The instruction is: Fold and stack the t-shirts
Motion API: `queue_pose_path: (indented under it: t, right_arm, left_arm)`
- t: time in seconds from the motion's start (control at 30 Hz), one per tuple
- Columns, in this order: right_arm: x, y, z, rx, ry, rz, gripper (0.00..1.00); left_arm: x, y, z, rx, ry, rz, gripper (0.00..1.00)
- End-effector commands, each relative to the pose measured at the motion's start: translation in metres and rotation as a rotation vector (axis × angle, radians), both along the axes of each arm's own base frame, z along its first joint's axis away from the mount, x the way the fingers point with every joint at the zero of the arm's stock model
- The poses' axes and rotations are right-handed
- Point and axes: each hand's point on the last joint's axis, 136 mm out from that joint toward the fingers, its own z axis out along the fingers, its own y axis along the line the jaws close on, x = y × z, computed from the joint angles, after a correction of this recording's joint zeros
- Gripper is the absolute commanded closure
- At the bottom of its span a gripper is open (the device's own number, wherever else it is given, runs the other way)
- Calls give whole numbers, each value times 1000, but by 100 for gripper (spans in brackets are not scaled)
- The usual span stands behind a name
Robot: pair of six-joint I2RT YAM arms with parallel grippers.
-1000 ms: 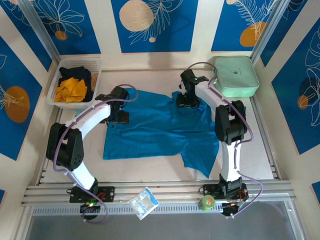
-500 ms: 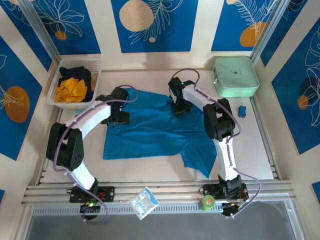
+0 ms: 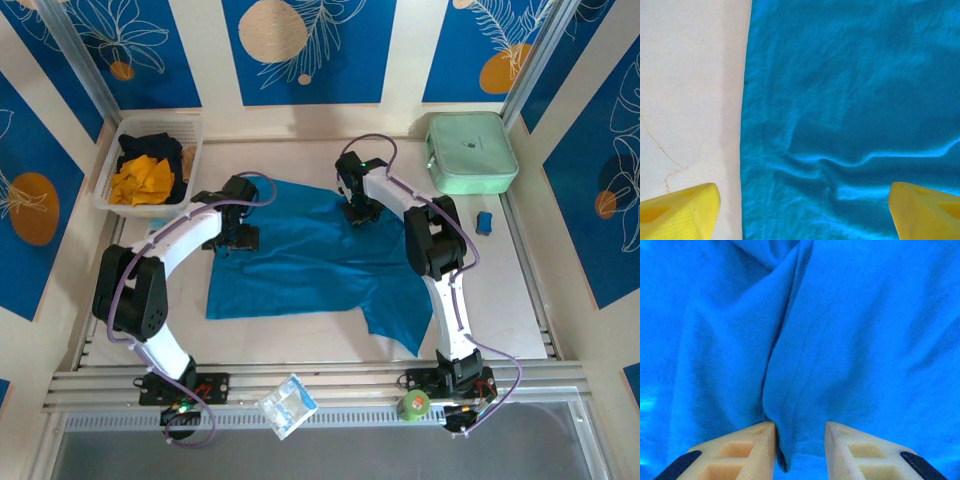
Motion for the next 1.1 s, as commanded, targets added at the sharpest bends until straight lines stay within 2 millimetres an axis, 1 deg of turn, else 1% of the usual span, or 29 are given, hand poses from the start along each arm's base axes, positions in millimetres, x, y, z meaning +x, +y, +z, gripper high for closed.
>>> queue_pose_path:
  t: [0.0,0.1,0.13,0.23,0.27,0.37,0.43,0.47,0.5,0.57,0.6,0.63,0.7,0.77,0.8,0.83,0.87,0.93,0.97,1.0,1.07]
  right_arm:
    - [-6,5,-3,12,22,9,70]
    - [-6,5,-4,13,25,7,77]
    - [-6,5,-4,13,27,7,81]
    - [-5,4,-3,17,28,2,97]
    - [-5,3,-2,15,26,1,100]
    - [3,-2,8,-18,-8,3,100]
    - [20,-12,24,-72,-69,10,100]
    - [32,-19,32,-102,-105,11,100]
    - [50,-27,46,-134,-160,7,100]
    - [94,-50,78,-215,-298,-21,100]
    - [120,-63,95,-256,-380,-41,100]
    - [150,-77,121,-298,-497,-76,100]
    - [195,-101,166,-363,-708,-140,100]
    - [226,-115,203,-415,-896,-174,100]
    - [238,-117,217,-432,-979,-179,100]
    - [245,-116,224,-437,-1028,-174,98]
    - [250,-117,230,-442,-1071,-177,91]
    - [251,-119,234,-436,-1098,-209,77]
    - [248,-122,235,-430,-1096,-240,62]
    - [243,-126,232,-426,-1077,-268,50]
    - [231,-133,225,-387,-1016,-322,40]
  left_arm:
    - [-4,-3,-8,-5,25,7,13]
    - [-3,-3,-8,-5,24,8,13]
    - [-4,-3,-8,-5,25,7,13]
    - [-4,-3,-9,-4,24,7,13]
    - [-5,-3,-10,-3,29,6,13]
    - [-5,-2,-10,1,30,6,13]
    - [-5,-2,-10,1,31,5,13]
    - [-6,-2,-10,1,31,6,13]
    - [-6,-2,-9,4,31,6,13]
    - [-7,0,-8,9,28,8,13]
    - [-7,0,-7,11,25,9,13]
    - [-7,1,-7,13,24,12,13]
    - [-7,1,-9,13,27,14,13]
    - [-6,0,-12,13,33,14,13]
    - [-6,0,-14,15,39,14,13]
    - [-6,0,-15,17,43,14,13]
    - [-6,-1,-18,19,48,12,13]
    - [-5,-2,-22,24,56,10,13]
    - [-5,-3,-25,25,62,9,13]
    - [-5,-4,-27,24,69,7,13]
    - [-3,-8,-30,22,75,2,13]
